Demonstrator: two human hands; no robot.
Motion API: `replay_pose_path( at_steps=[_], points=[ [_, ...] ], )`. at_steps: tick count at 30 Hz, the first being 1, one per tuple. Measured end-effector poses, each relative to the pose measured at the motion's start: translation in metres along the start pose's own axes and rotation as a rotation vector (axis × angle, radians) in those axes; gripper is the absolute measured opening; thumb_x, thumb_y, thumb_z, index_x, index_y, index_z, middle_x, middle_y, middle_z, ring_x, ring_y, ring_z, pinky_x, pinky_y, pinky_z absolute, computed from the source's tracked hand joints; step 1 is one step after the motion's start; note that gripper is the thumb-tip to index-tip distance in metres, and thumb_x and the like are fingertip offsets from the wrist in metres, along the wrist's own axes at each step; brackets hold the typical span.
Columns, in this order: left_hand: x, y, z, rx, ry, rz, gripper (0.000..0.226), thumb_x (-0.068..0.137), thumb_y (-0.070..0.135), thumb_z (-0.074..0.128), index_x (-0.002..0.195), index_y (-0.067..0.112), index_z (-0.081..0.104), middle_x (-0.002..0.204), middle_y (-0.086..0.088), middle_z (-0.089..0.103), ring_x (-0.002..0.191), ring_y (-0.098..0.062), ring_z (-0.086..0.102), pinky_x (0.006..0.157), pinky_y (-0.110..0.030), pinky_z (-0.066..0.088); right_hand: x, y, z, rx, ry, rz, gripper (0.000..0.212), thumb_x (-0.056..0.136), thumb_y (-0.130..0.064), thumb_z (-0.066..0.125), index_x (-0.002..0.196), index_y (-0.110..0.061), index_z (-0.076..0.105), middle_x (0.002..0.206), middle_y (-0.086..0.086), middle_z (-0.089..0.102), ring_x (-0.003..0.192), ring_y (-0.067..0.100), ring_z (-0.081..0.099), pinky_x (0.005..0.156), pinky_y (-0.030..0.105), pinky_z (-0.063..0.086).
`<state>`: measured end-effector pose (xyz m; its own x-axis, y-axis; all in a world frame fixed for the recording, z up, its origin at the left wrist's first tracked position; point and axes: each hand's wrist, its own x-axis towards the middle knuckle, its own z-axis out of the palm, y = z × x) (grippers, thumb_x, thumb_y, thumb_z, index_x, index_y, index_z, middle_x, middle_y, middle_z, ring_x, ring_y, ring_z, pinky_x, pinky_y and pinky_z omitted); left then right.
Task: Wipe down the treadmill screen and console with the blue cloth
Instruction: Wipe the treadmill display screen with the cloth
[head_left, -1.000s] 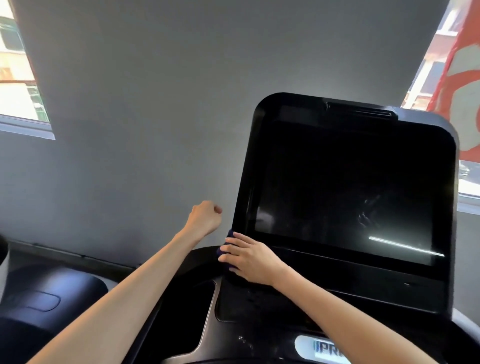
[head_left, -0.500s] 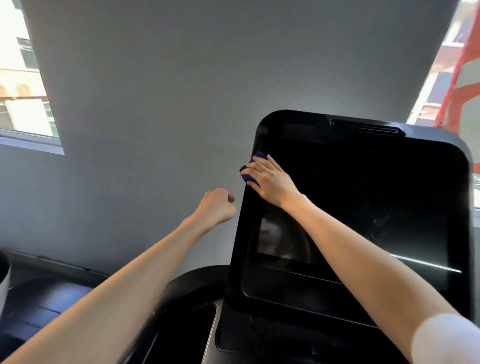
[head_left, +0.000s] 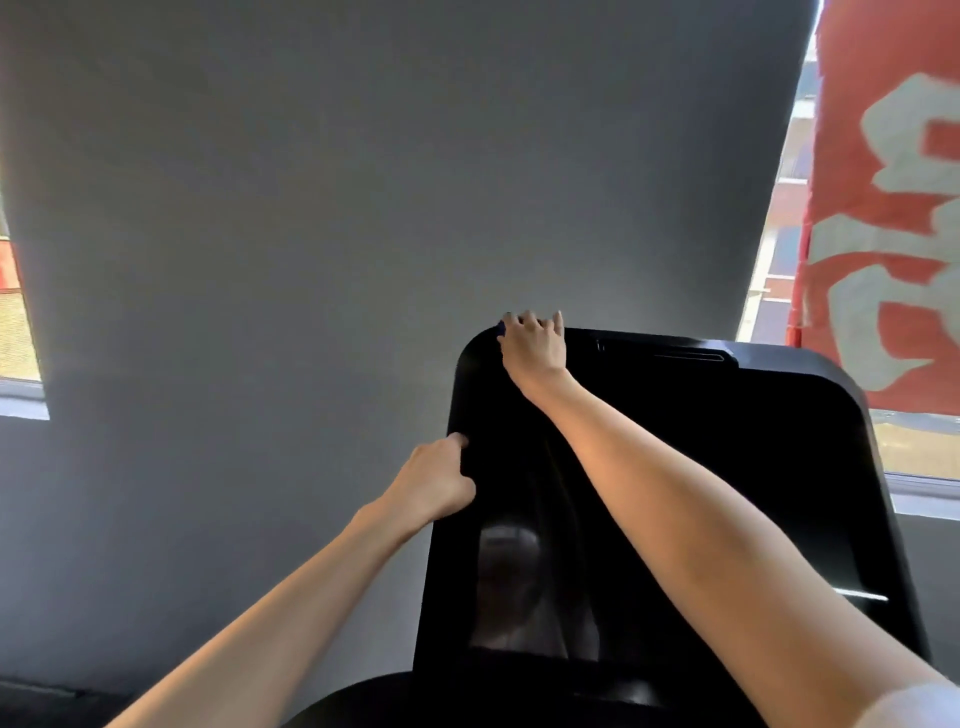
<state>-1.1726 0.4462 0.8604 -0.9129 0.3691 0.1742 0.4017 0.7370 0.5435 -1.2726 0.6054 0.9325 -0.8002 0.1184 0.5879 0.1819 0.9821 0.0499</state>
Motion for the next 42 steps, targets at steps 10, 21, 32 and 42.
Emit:
replay_pose_path(
  at_steps=[10, 21, 32, 42],
  points=[
    [0.034, 0.069, 0.018, 0.030, 0.052, 0.220, 0.072, 0.082, -0.004, 0.044, 0.149, 0.009, 0.021, 0.157, -0.008, 0.016, 0.144, -0.021, 0.018, 0.116, -0.033, 0.023, 0.006, 0.080, -0.035, -0.043, -0.091, 0.233, 0.033, 0.089, -0.004, 0.045, 0.119, -0.008, 0.057, 0.123, 0.013, 0.058, 0.115, 0.034, 0.054, 0.097, 0.041, 0.040],
    [0.080, 0.179, 0.056, 0.137, 0.083, 0.410, 0.078, 0.078, -0.009, 0.040, 0.150, 0.007, 0.015, 0.159, -0.009, 0.005, 0.147, -0.020, 0.005, 0.119, -0.032, 0.007, -0.063, 0.290, -0.039, 0.126, 0.007, 0.329, 0.032, 0.097, -0.019, 0.041, 0.124, -0.021, 0.057, 0.120, 0.015, 0.058, 0.106, 0.036, 0.057, 0.092, 0.039, 0.042],
    [0.115, 0.238, 0.095, 0.615, 0.359, 0.280, 0.023, 0.090, 0.007, 0.057, 0.113, 0.009, 0.058, 0.116, -0.007, 0.061, 0.110, -0.024, 0.058, 0.092, -0.030, 0.043, -0.078, 0.305, -0.010, 0.358, 0.226, -0.017, 0.034, 0.093, -0.019, 0.054, 0.126, -0.021, 0.058, 0.128, 0.002, 0.058, 0.117, 0.026, 0.051, 0.101, 0.035, 0.038],
    [0.128, 0.248, 0.100, 0.611, 0.462, 0.181, 0.043, 0.073, 0.004, 0.077, 0.061, 0.010, 0.036, 0.069, -0.004, 0.052, 0.080, -0.024, 0.064, 0.061, -0.029, 0.046, -0.063, 0.313, -0.003, 0.376, 0.197, -0.200, 0.037, 0.094, -0.022, 0.050, 0.130, -0.018, 0.053, 0.126, 0.003, 0.058, 0.118, 0.024, 0.050, 0.096, 0.033, 0.040]
  ],
)
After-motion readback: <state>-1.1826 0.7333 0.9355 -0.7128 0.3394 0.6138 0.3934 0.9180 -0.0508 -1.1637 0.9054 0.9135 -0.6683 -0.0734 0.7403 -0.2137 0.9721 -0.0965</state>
